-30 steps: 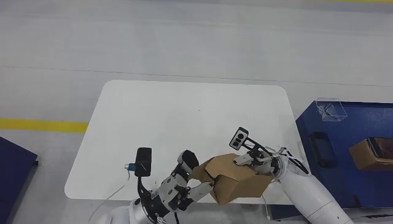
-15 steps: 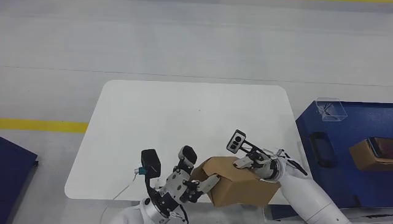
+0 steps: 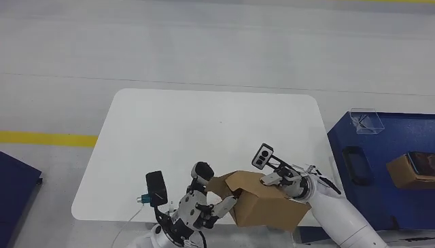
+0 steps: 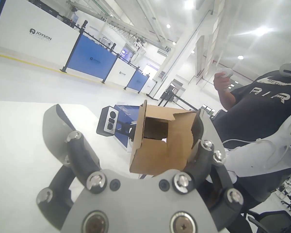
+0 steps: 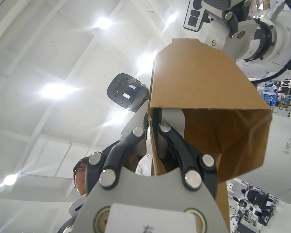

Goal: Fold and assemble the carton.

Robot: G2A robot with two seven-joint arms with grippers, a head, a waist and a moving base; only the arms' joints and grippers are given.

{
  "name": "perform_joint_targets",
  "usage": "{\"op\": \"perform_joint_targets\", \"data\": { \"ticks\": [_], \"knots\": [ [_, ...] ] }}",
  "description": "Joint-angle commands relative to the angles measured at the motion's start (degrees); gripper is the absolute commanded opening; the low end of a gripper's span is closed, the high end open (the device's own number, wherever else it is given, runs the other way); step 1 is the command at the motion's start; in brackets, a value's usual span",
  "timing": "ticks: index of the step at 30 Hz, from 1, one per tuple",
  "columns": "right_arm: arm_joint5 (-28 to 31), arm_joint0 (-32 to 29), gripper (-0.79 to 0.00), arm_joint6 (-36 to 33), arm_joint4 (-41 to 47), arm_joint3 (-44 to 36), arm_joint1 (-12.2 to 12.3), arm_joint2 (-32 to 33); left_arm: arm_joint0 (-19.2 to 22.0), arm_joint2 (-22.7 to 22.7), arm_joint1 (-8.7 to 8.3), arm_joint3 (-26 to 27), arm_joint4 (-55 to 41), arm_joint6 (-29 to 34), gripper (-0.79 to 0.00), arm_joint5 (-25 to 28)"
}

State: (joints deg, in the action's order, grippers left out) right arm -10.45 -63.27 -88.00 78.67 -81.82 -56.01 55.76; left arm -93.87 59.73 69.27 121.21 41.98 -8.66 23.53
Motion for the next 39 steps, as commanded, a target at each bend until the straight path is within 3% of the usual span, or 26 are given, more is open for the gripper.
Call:
{"op": "perform_joint_targets", "data": {
  "ticks": [1, 10, 14, 19, 24, 39],
  "knots": [
    [0.0, 0.1, -0.785, 0.0, -0.2, 0.0, 0.0, 0.0, -0.3, 0.2, -0.1, 0.3, -4.3, 0.8, 0.0, 2.9],
    [1.6, 0.5, -0.785, 0.0, -3.0, 1.0, 0.0, -0.4, -1.4, 1.7, -1.14, 3.1, -14.9, 10.4, 0.0, 12.1],
    [3.2, 0.9, -0.785, 0.0, -4.6, 1.7, -0.1, -0.7, -1.4, 2.2, -1.48, 3.8, -18.6, 14.2, 0.0, 12.3],
    [6.2, 1.2, -0.785, 0.0, -6.5, 2.2, 0.0, -0.1, -1.8, 3.7, -1.63, 3.7, -21.2, 14.6, 0.0, 8.7],
    [9.2, 1.0, -0.785, 0.0, -8.9, 2.6, 0.1, 1.0, -1.4, 4.4, -1.68, 3.8, -23.2, 17.3, 0.0, 1.7],
    [8.9, -0.3, -0.785, 0.0, -7.6, 0.9, 0.3, 3.6, 0.2, 2.0, -1.07, 3.4, -5.8, 14.6, 0.0, -11.7]
  ]
}}
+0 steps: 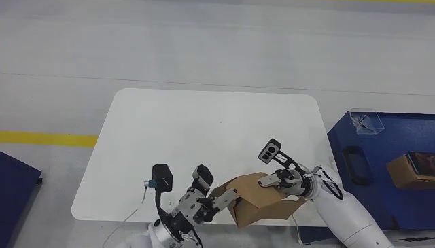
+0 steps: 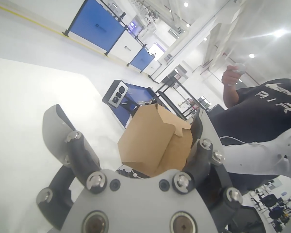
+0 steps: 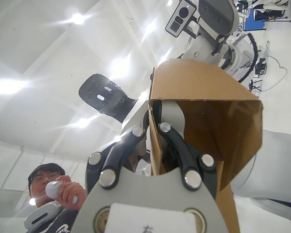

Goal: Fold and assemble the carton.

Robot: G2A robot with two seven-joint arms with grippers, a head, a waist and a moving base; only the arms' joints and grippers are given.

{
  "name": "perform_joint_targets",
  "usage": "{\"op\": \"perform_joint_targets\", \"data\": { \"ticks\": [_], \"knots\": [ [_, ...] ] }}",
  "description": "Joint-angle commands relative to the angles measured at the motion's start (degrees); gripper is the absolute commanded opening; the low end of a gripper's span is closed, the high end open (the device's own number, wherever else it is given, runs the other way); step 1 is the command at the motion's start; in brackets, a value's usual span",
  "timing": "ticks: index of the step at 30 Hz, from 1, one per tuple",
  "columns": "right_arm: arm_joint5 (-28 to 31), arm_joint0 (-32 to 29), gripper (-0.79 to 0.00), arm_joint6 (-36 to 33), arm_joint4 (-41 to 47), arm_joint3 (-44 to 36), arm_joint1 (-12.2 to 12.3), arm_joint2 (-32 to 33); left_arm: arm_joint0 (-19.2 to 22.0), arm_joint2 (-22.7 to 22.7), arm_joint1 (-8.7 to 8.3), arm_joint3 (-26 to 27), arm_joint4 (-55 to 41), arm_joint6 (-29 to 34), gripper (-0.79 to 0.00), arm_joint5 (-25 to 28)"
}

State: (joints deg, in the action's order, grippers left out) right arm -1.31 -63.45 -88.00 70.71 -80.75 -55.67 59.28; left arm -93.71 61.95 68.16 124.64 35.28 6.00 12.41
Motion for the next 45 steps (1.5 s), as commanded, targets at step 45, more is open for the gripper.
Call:
{"op": "perform_joint_targets", "data": {
  "ticks": [45],
  "knots": [
    [-1.8, -1.2, -0.785, 0.0, -0.4, 1.1, 0.1, 0.2, -4.1, -4.5, -0.55, 1.8, 15.7, -10.5, 0.0, 11.8]
  ]
}}
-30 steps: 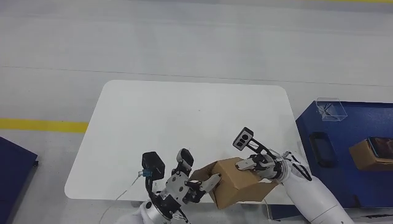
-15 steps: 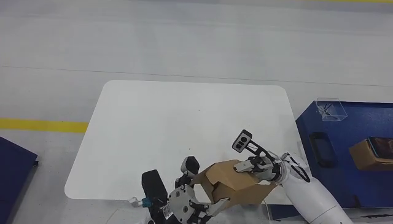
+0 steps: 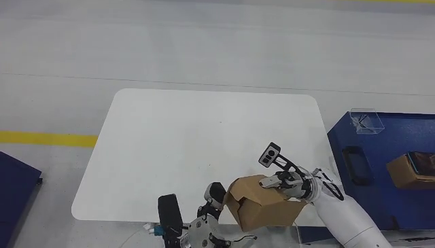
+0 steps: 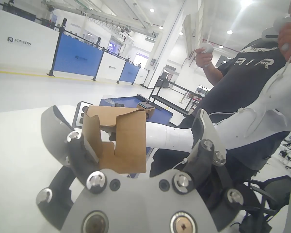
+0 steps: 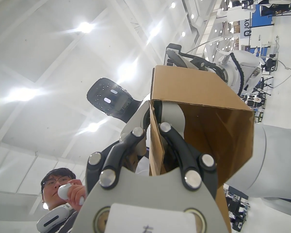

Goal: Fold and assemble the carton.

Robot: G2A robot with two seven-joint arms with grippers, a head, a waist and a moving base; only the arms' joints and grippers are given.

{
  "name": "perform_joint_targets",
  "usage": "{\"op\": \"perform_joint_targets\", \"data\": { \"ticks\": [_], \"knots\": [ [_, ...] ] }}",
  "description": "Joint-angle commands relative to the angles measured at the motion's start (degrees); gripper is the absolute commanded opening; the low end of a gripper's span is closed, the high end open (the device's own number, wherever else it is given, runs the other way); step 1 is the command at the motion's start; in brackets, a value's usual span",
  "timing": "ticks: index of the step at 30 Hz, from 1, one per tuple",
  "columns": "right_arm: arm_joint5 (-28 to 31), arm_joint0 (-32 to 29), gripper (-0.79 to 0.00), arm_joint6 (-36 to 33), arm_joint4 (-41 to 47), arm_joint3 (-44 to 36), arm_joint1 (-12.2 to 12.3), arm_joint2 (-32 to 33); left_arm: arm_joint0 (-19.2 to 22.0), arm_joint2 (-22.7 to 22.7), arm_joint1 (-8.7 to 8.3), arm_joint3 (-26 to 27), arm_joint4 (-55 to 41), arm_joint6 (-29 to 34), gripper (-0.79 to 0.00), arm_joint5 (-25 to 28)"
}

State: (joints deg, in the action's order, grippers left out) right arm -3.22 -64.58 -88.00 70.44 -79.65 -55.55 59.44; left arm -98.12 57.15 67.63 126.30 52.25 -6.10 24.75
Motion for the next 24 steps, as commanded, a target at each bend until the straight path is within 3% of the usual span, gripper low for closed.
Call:
{"op": "perform_joint_targets", "data": {
  "ticks": [1, 11, 24],
  "knots": [
    [0.2, 0.0, -0.785, 0.0, -0.3, 0.0, 0.0, 0.1, 0.6, 0.4, -0.02, 0.3, -2.0, 2.8, 0.0, -1.2],
    [1.6, 0.0, -0.785, 0.0, -1.5, 0.5, -0.2, 0.7, 2.1, 0.5, -0.06, 0.8, -11.0, 10.3, 0.0, -2.6],
    [-2.8, 0.8, -0.785, 0.0, 1.8, 0.4, -0.9, -0.4, 2.7, 3.0, -0.26, 0.2, -16.7, 11.4, 0.0, -2.3]
  ]
}}
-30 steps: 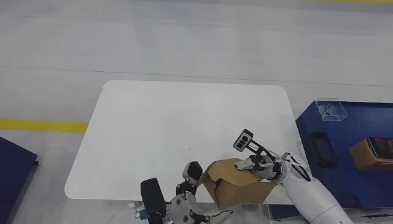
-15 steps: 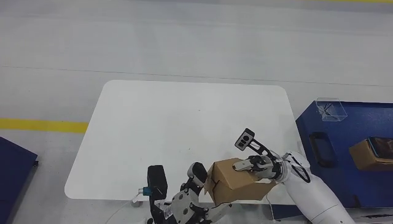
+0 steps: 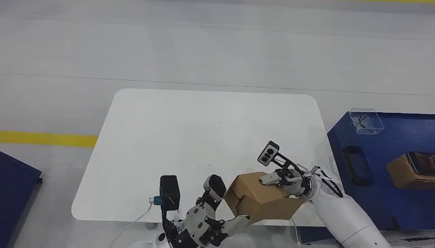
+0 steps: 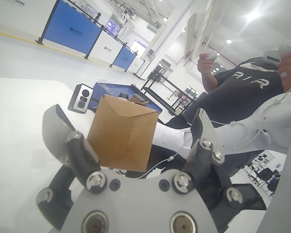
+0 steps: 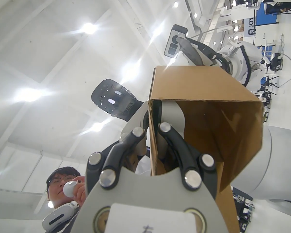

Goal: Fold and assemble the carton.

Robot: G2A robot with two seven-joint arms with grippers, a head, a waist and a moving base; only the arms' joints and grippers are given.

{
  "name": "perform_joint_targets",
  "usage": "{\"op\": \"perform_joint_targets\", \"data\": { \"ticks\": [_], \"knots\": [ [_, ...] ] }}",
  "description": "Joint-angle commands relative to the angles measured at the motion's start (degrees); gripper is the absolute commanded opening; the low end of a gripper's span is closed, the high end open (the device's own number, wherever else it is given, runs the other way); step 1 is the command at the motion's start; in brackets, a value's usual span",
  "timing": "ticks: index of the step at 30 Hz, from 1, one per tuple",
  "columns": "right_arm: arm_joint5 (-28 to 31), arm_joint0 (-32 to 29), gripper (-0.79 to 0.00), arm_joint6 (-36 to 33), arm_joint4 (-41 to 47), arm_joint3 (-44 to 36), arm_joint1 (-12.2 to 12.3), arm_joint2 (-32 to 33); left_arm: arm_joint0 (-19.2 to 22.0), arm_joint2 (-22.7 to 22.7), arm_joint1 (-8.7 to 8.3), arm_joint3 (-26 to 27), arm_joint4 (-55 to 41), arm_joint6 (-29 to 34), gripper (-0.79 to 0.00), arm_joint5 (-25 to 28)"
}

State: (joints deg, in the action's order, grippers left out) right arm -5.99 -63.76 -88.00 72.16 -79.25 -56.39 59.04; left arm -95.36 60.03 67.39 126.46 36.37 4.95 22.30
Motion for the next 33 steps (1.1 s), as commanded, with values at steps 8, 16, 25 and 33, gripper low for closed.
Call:
{"op": "perform_joint_targets", "data": {
  "ticks": [8, 16, 25, 33],
  "knots": [
    [-0.8, 0.0, -0.785, 0.0, 1.2, -1.2, 0.0, -0.4, -0.1, 3.8, -0.39, -0.7, -15.0, 1.5, 0.0, 4.5],
    [-1.3, -0.2, -0.785, 0.0, 1.9, -3.0, 0.3, -0.6, -0.3, 9.0, -0.96, -2.1, -16.3, 5.8, 0.0, -2.2],
    [-1.4, 0.0, -0.785, 0.0, 2.5, -3.5, 0.6, -1.2, 0.2, 7.5, -1.14, -0.7, -12.9, 10.5, 0.0, -3.0],
    [-1.4, 0.5, -0.785, 0.0, 2.5, -3.5, 0.8, -2.1, 0.9, 7.5, -1.4, -0.8, -10.7, 14.9, 0.0, -5.4]
  ]
}}
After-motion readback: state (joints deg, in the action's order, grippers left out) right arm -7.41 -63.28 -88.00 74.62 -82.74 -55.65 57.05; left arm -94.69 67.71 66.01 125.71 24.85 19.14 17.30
